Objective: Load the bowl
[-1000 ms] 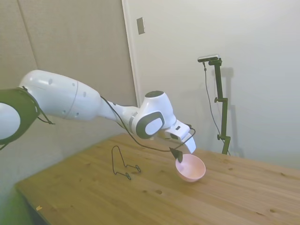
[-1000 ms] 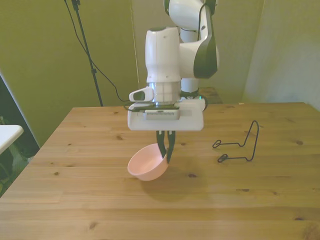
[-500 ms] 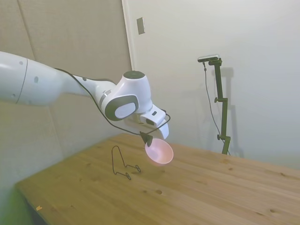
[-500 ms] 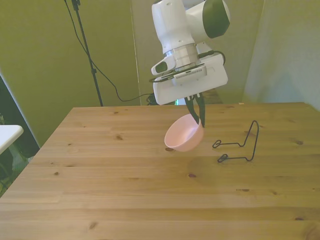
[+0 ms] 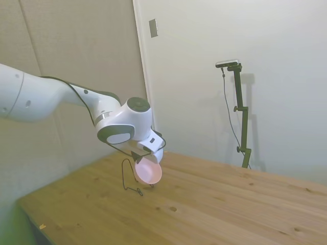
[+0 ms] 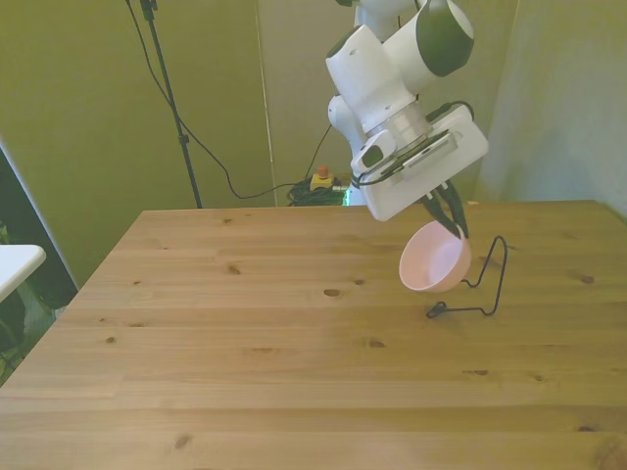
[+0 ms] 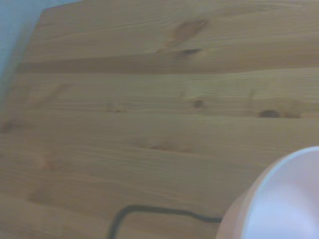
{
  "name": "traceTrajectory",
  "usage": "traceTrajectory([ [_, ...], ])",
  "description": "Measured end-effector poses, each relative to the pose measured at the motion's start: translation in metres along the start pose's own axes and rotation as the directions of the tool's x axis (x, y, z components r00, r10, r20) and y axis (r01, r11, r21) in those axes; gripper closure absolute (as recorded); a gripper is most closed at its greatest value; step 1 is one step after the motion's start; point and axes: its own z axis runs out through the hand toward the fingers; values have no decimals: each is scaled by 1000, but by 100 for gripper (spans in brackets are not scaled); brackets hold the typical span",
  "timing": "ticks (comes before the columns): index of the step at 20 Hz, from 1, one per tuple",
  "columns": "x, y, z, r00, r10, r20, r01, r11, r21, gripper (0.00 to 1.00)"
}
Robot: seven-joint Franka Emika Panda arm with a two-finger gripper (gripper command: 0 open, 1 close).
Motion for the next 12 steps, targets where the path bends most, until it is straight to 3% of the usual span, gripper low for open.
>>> traceTrajectory([
  [4, -20, -8, 0, 1000, -11, 19, 10, 998, 57, 100],
  [12, -10, 16, -9, 998, -16, 60, 5, 984, 176, 100],
])
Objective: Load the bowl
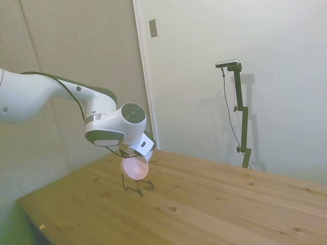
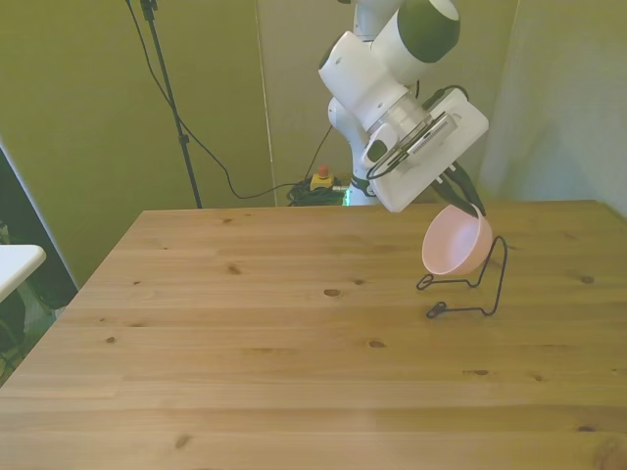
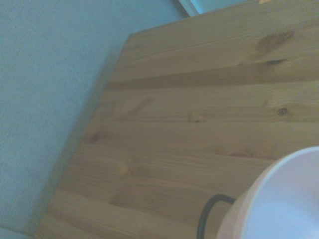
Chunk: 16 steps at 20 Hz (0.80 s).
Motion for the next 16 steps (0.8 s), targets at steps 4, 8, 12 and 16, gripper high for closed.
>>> traceTrajectory([
  [4, 5, 8, -1, 1000, -2, 7, 1, 999, 46, 100],
  [8, 10, 18, 6, 1000, 1, 14, -2, 997, 82, 100],
  [12, 15, 25, 13, 999, -2, 46, -3, 994, 113, 100],
  [16, 22, 29, 17, 997, -4, 73, -6, 990, 142, 100],
])
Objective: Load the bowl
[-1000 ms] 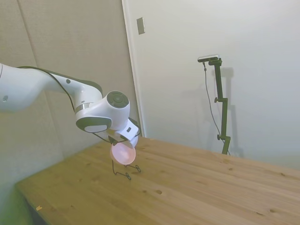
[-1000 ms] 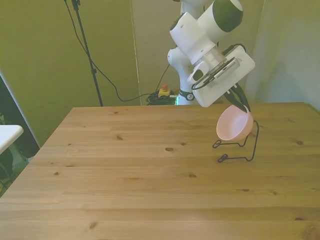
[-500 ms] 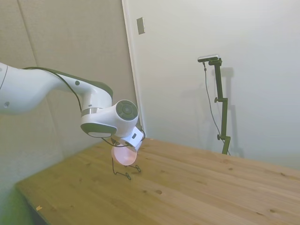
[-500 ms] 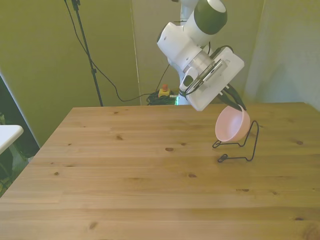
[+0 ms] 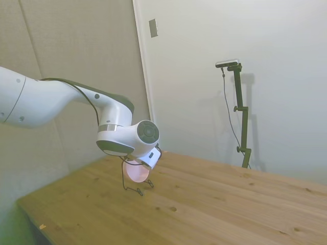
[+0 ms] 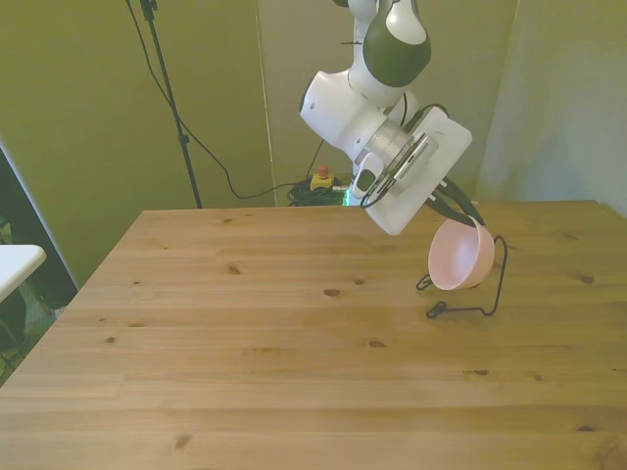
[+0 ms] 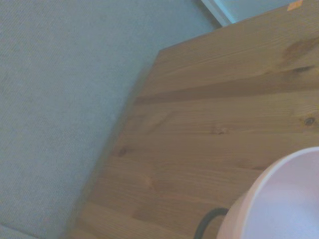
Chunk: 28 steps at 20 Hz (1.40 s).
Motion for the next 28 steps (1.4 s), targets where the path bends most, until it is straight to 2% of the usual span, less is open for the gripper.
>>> traceTrajectory([
  [9, 9, 12, 11, 999, 0, 34, -2, 999, 43, 100],
  [25, 14, 26, 38, 998, 5, 69, -8, 999, 40, 100],
  [26, 14, 26, 39, 998, 5, 70, -8, 999, 40, 0],
  [28, 14, 27, 39, 997, 5, 72, -8, 999, 38, 0],
])
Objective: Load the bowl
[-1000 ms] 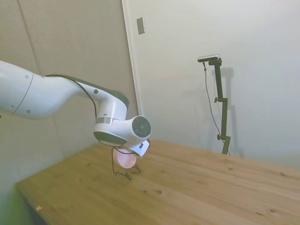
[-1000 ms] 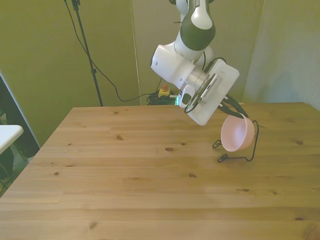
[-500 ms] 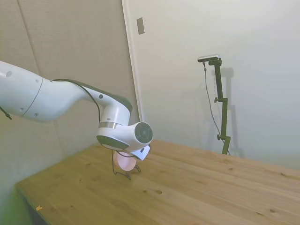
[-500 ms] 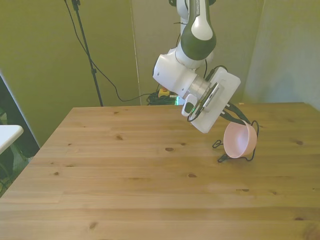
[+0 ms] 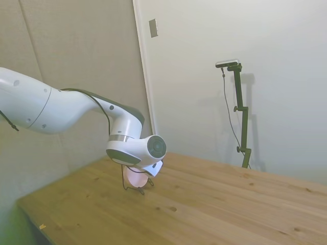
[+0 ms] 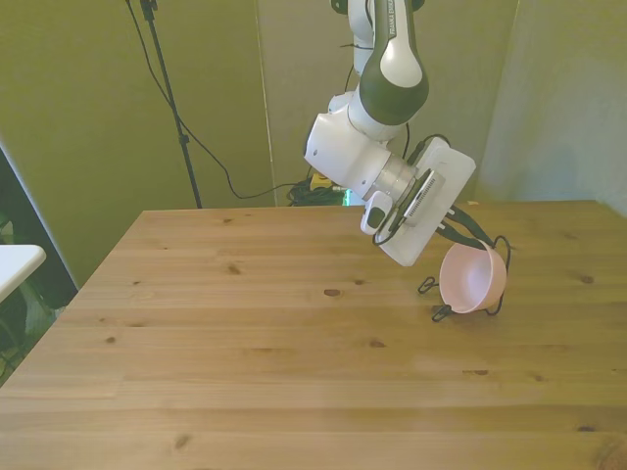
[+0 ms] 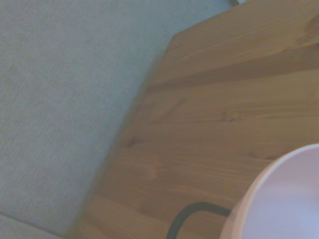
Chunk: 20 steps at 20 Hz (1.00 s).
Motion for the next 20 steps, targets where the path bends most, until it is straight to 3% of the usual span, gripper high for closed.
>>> traceTrajectory([
  [13, -6, -3, -13, 1000, -10, 6, 10, 1000, -27, 0],
  [20, -19, -35, -60, 998, -8, -60, 2, 994, -107, 0],
])
